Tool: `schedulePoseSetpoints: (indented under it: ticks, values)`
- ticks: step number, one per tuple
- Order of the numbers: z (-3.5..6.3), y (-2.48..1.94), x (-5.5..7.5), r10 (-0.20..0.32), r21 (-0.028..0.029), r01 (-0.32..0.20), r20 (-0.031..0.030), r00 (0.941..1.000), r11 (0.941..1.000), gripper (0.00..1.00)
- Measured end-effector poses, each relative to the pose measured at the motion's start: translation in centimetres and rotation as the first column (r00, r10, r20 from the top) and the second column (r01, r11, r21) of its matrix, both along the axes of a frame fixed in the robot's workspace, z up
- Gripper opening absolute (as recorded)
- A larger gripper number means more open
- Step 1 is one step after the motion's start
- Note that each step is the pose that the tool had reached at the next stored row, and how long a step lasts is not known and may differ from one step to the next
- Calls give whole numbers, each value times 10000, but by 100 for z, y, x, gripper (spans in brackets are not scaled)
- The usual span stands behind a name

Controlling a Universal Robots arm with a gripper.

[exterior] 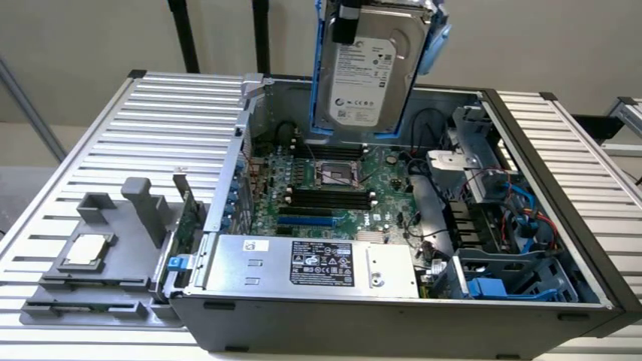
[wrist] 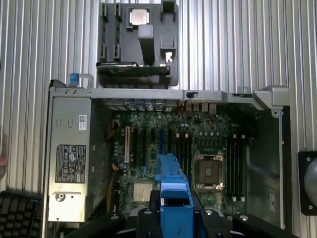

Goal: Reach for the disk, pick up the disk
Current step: 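Pick up the disk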

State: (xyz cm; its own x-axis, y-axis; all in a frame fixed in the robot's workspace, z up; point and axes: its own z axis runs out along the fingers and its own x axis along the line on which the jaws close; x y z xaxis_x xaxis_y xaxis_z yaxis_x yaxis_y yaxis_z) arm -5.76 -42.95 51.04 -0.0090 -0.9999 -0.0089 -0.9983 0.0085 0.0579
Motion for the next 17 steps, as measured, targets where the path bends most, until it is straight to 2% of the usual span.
schedulePoseSetpoints:
  ticks: [13, 17]
  values:
    - [-21, -62, 590, 1, 1, -1, 0, 10000, 10000, 33]
    - [-33, -106, 770, 0, 0, 0, 0, 10000, 10000, 33]
